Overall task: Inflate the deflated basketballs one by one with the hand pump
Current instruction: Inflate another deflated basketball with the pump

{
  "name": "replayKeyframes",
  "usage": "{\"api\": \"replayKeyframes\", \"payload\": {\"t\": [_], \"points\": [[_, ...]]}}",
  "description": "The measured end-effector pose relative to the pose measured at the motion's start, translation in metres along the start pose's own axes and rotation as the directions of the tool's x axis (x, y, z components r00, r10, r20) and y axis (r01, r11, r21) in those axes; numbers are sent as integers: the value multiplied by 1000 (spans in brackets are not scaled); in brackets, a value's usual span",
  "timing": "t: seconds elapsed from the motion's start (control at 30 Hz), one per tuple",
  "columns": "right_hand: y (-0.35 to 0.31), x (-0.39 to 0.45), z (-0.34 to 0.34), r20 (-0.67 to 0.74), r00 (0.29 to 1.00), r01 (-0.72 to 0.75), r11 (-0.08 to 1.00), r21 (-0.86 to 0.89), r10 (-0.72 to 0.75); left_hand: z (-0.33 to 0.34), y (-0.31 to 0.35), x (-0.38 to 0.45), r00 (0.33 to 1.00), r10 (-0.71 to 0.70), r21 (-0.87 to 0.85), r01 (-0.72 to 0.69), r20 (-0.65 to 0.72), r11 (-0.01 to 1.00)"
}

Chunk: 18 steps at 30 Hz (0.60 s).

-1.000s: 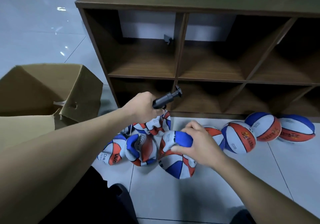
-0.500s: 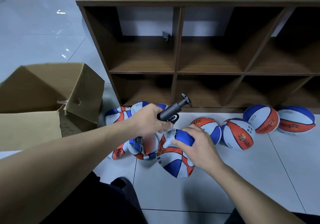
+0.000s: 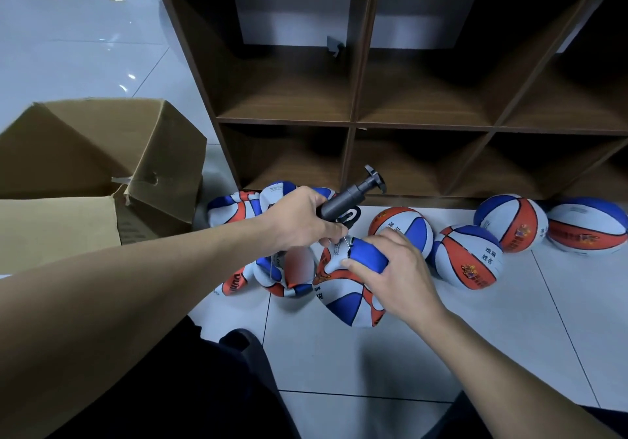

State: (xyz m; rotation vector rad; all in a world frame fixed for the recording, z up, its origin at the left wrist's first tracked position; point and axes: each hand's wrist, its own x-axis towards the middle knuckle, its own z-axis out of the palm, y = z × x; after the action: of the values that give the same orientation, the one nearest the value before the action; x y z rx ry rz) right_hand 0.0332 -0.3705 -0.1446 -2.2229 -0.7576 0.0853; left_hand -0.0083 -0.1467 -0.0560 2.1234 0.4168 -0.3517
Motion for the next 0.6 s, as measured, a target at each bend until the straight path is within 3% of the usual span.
{"api": "replayKeyframes", "payload": {"t": [0.6], "points": [[0,1,2,13,1000,9,1000,4,-9,1,2,3,1000,-10,-42,9,-10,999]]}}
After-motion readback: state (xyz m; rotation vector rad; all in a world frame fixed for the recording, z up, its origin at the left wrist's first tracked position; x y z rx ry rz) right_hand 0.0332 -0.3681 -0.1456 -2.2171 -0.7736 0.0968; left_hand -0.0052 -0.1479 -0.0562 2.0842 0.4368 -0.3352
